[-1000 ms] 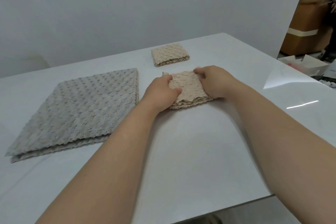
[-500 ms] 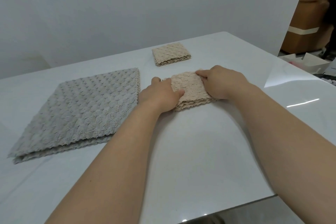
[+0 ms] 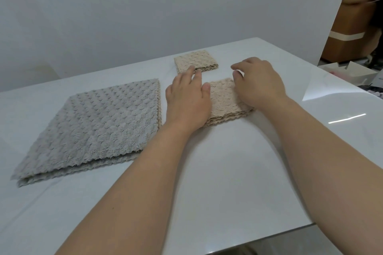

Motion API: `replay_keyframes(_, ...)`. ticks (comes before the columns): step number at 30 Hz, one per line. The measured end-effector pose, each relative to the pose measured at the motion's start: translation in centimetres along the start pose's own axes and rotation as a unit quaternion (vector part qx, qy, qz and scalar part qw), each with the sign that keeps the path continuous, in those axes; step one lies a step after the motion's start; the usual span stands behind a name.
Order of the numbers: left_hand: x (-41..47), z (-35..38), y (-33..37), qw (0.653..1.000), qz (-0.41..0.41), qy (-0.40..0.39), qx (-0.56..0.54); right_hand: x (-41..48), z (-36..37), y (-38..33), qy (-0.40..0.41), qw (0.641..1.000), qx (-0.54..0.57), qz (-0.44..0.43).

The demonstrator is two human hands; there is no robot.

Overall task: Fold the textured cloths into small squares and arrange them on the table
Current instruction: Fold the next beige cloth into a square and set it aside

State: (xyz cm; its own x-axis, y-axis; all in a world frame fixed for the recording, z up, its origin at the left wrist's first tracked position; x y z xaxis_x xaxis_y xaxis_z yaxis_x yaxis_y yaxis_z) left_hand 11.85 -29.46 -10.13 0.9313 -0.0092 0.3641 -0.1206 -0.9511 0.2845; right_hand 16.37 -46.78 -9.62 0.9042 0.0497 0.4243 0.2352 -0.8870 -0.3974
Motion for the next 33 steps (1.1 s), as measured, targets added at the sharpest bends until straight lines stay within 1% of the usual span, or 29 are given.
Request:
replay_keyframes(1,0.1,0.3,0.3,1.000,0.019,0.006,0.002,0.0,0.1,-0.3,0.000,0.999,-0.002,-0.033)
replay_keyframes(3,0.1,1.3,0.7,0.999,0.045,-0.008,0.014,-0.2,0.9,-0.7,-0.032,0.995,-0.015,-0.094)
replay_keyframes(5,0.1,2.3,0.6,0.997,0.050,-0.050,0.029,-0.5,1.8,-1.1,-0.082,0.988,-0.034,-0.125)
replay_keyframes(7,0.1,3.0,0.1,0.994,0.037,-0.101,0.034,-0.6,2.6,-1.2,-0.125,0.982,-0.037,-0.137)
replay_keyframes(10,0.1,3.5,-0.5,0.988,0.014,-0.152,0.038,-0.5,3.5,-0.8,-0.181,0.977,-0.020,-0.113)
replay_keyframes(14,0.1,3.5,-0.4,0.984,-0.003,-0.174,0.029,-0.4,4.0,-0.3,-0.201,0.977,-0.003,-0.064)
replay_keyframes(25,0.2,3.6,-0.6,0.980,-0.052,-0.189,0.024,-0.4,3.7,-0.4,-0.239,0.970,-0.032,-0.026)
replay_keyframes(33,0.2,3.3,-1.4,0.980,-0.043,-0.194,0.000,-0.3,3.9,-0.3,-0.247,0.968,-0.039,-0.032)
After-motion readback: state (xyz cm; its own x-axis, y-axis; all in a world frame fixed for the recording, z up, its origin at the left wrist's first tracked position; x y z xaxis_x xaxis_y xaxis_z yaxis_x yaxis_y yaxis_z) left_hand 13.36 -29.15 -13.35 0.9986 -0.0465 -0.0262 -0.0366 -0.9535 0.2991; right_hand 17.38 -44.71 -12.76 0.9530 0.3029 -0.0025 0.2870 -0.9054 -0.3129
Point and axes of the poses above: each hand's wrist, its own x-axis towards the middle knuckle, its own z-axis out of the palm, y = z × x, the point moved 2 cm from there along x, towards the middle knuckle, and after that the axes turned 1 degree about -z, right-handed, at the moved point
